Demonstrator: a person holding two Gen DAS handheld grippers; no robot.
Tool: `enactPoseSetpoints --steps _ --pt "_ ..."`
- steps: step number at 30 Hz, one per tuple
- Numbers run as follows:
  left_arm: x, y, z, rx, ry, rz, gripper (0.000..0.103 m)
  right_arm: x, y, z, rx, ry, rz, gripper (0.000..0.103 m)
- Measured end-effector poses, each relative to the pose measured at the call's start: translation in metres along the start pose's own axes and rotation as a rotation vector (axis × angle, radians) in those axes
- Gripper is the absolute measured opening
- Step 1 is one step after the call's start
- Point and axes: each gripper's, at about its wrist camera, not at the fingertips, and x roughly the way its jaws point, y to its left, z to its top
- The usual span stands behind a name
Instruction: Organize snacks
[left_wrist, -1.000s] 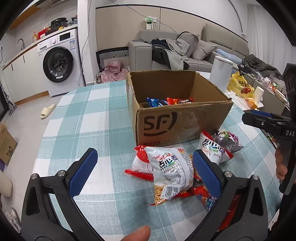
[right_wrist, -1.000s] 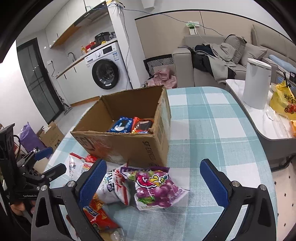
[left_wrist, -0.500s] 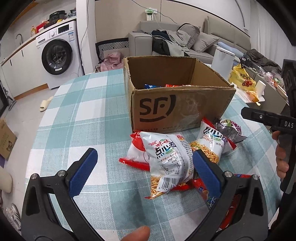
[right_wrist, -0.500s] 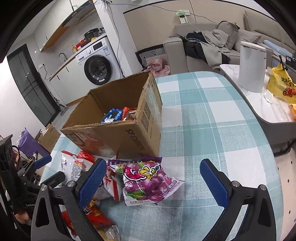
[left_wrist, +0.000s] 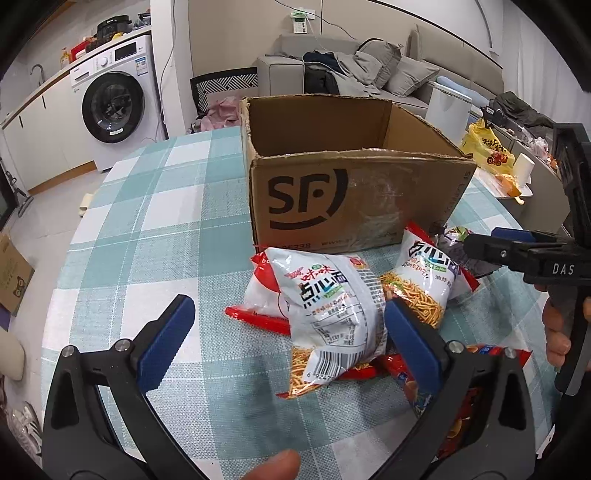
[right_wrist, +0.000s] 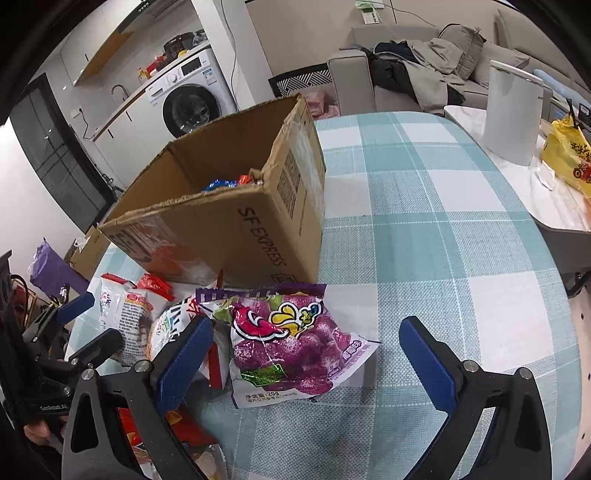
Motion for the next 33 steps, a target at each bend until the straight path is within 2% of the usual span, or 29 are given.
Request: enactPoseSetpoints --steps 10,15,19,27,31,33 --pt "0.018 0.004 -0.004 -0.024 0.033 -0.024 0.102 0.013 -0.001 -0.005 0.01 0.031 -0.001 0.102" --pt "0.02 0.009 -0.005 -0.022 0.038 -0.025 0.102 0.016 -0.003 -0.006 0.019 0.03 -0.002 0.098" --pt "0.026 0.011 -0.008 -0.042 0.048 -0.043 0.102 0.019 -0.005 -0.006 0.027 0.034 0.015 0.086" --pt "0.033 0.014 -0.009 -0.059 0.05 -0.061 0.102 0.02 -0.004 -0.008 0.023 0.026 0.032 0.08" --pt "0.033 0.015 -0.009 -0.056 0.048 -0.062 0.102 0.014 -0.002 -0.007 0.017 0.009 0.067 0.058" --pt "0.032 0.013 -0.01 -0.051 0.046 -0.061 0.102 0.009 -0.001 -0.006 0.012 -0.006 0.072 0.055"
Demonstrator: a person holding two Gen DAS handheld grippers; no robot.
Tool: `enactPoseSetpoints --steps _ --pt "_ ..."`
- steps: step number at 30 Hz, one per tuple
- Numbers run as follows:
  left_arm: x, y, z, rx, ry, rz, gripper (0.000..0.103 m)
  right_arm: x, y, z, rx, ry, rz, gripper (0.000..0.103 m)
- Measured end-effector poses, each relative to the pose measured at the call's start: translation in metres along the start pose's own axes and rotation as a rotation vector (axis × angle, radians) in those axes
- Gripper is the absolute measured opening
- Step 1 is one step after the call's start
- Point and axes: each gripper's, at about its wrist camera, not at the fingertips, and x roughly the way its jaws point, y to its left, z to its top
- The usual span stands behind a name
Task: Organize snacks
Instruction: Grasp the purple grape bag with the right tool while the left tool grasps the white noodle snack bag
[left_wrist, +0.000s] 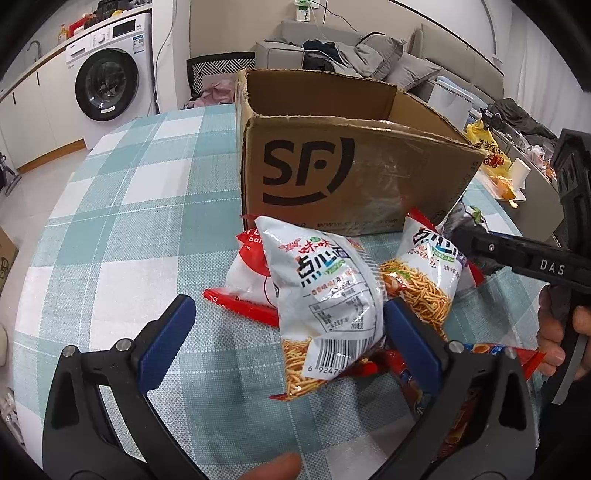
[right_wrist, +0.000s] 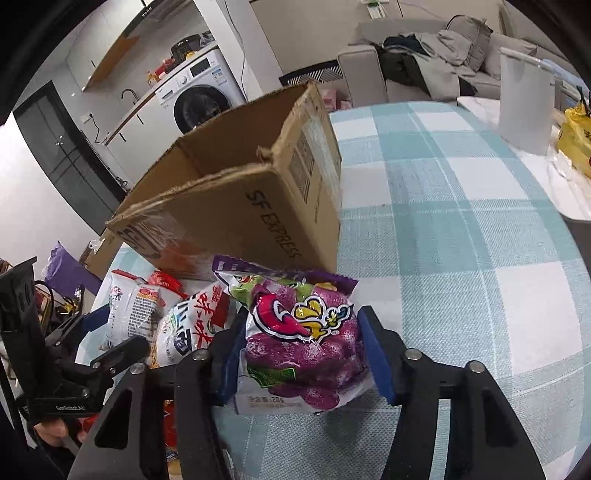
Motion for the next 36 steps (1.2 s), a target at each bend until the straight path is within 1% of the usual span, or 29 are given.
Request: enactPoseSetpoints --steps 1,2,4,6,10,14,17,22,29,36 --pt "0.0 -0.001 0.0 0.005 -0.002 -0.001 0.101 -0.001 0.001 0.0 -0.001 0.001 -0.001 0.052" --pt "0.0 -0.001 0.0 0.01 -0.002 -0.005 0.099 -0.002 0.001 0.0 -0.002 -0.003 0.003 0.048" --pt "-0.001 -0.003 0.0 0.02 0.002 -0.024 0.093 -0.005 0.001 0.001 -0.002 -0.016 0.004 0.047" --pt "0.0 -0.005 0.0 0.025 0.007 -0.045 0.085 -0.008 0.002 0.002 0.002 -0.026 0.015 0.047" --pt "-0.004 -0.009 -0.002 0.031 0.004 -0.078 0.074 -0.015 0.004 0.003 -0.006 -0.041 0.023 0.047" --pt "-0.005 -0.011 -0.003 0.036 0.003 -0.129 0.053 -0.02 0.006 0.004 -0.011 -0.047 0.026 0.047" --pt "-0.011 -0.015 -0.004 0.059 -0.022 -0.126 0.042 -0.023 0.006 0.004 -0.011 -0.052 0.027 0.047" --pt "-0.022 -0.015 -0.005 0.058 -0.051 -0.142 0.039 -0.031 0.008 0.004 -0.017 -0.072 0.031 0.047" --pt "-0.035 -0.015 -0.004 0.05 -0.08 -0.152 0.039 -0.037 0.011 0.005 -0.024 -0.087 0.042 0.047" --pt "-0.05 -0.011 0.001 0.032 -0.115 -0.159 0.039 -0.052 0.015 0.007 -0.033 -0.122 0.051 0.047"
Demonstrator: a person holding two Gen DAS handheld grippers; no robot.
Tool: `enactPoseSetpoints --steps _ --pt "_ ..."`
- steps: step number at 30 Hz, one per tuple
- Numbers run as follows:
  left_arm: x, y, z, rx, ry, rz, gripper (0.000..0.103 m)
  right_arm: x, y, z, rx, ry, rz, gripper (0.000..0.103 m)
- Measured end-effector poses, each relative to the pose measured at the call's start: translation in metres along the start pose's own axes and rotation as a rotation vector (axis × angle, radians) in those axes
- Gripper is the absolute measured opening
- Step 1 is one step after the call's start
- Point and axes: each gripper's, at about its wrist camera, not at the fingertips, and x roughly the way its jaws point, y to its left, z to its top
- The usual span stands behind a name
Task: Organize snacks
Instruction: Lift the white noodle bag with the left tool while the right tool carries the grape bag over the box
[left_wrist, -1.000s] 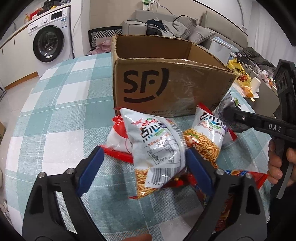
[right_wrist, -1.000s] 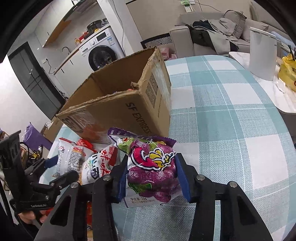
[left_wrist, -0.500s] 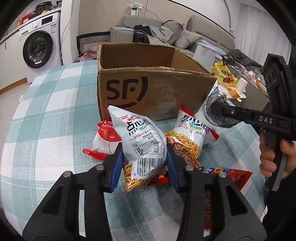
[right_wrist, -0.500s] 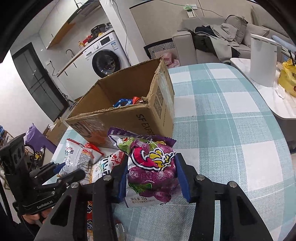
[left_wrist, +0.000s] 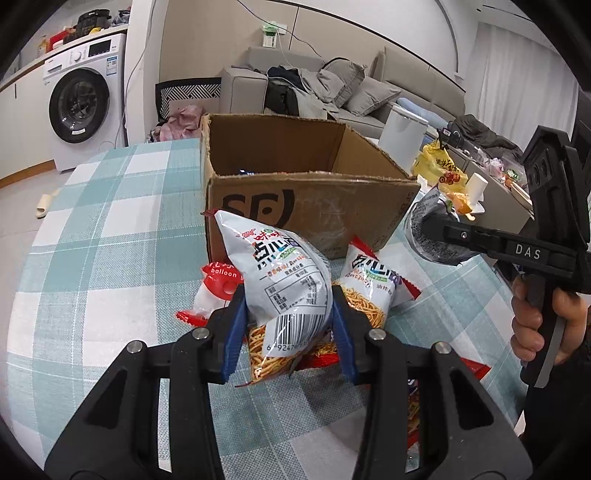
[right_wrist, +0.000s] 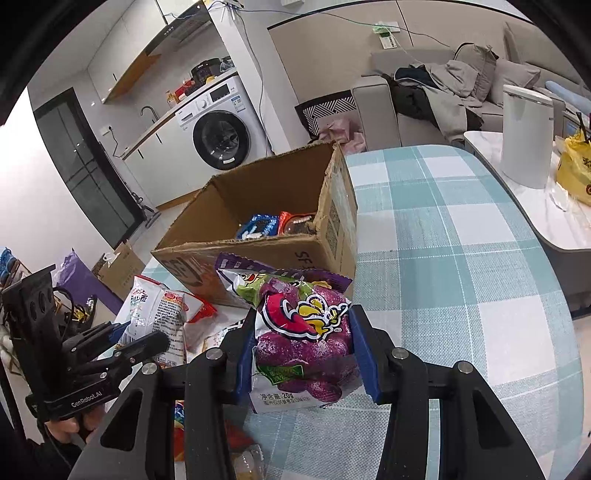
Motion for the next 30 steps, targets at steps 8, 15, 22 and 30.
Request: enactPoseSetpoints --steps 8,15,22,30 --pt "-0.018 0.002 0.008 -0.02 -0.049 0.003 0.039 -0.021 0.004 0.005 -0.002 -0.047 0.014 0.047" --pt "-0.035 -0.003 0.014 -0.012 -0.084 0.011 0.039 -0.034 0.009 0.008 -0.01 -0.076 0.018 0.047" --pt "-0.044 -0.008 0.022 -0.01 -0.113 0.015 0.039 -0.04 0.015 0.01 -0.025 -0.099 0.021 0.047" --pt "-0.056 -0.013 0.038 -0.003 -0.15 0.026 0.039 -0.047 0.025 0.015 -0.047 -0.134 0.026 0.047"
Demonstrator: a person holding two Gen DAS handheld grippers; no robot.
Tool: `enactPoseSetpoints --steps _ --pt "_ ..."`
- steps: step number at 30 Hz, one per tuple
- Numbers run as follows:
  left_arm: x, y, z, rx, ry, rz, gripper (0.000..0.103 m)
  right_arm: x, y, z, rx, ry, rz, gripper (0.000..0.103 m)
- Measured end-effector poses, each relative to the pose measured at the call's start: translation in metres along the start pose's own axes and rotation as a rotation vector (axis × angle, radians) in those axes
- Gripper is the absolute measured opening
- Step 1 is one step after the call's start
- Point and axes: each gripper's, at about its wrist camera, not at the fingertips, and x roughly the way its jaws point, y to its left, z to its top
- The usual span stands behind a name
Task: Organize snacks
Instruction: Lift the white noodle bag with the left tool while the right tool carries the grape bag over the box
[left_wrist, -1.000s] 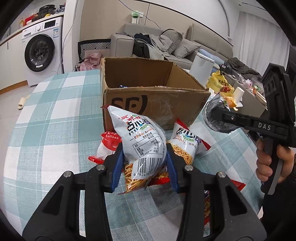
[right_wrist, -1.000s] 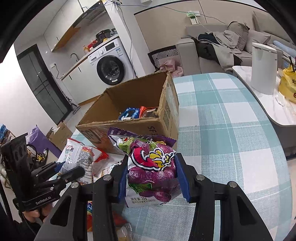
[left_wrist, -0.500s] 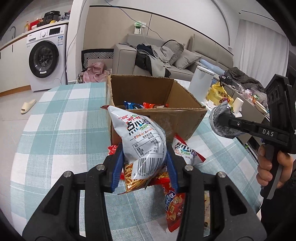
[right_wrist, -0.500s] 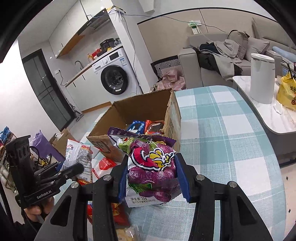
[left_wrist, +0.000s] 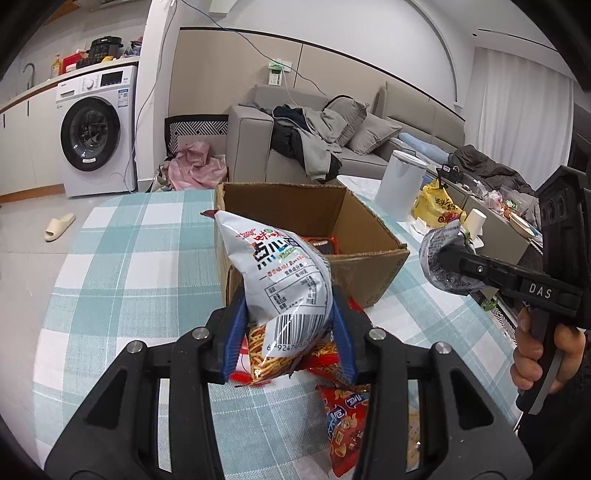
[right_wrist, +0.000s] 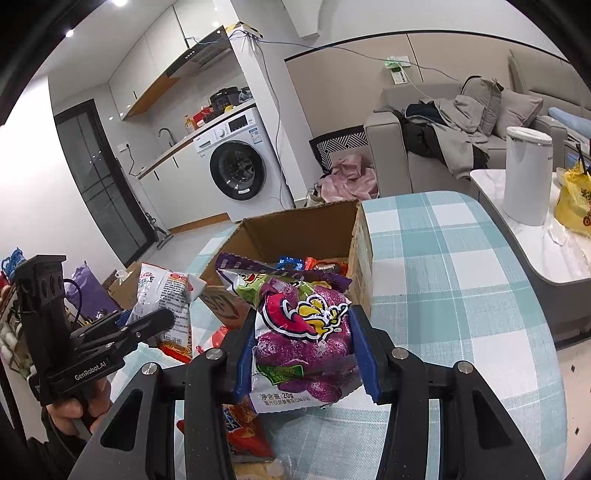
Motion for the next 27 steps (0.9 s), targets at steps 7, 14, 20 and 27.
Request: enactPoseSetpoints --steps 7,14,20,27 --pt "-0.001 0.001 0.018 -0.002 -0.023 0.015 0.039 -0.003 0.008 0.012 -0.018 -0.025 0.007 0.047" --pt "0.004 0.004 0.037 -0.002 -0.046 0.024 0.039 0.001 0.018 0.025 -0.018 -0.036 0.034 0.047" --pt "0.013 0.007 0.049 -0.007 -0.052 0.033 0.039 0.007 0.023 0.036 -0.015 -0.044 0.047 0.047" --pt "0.026 0.009 0.065 -0.003 -0.06 0.05 0.039 0.014 0.024 0.05 -0.002 -0.056 0.054 0.047"
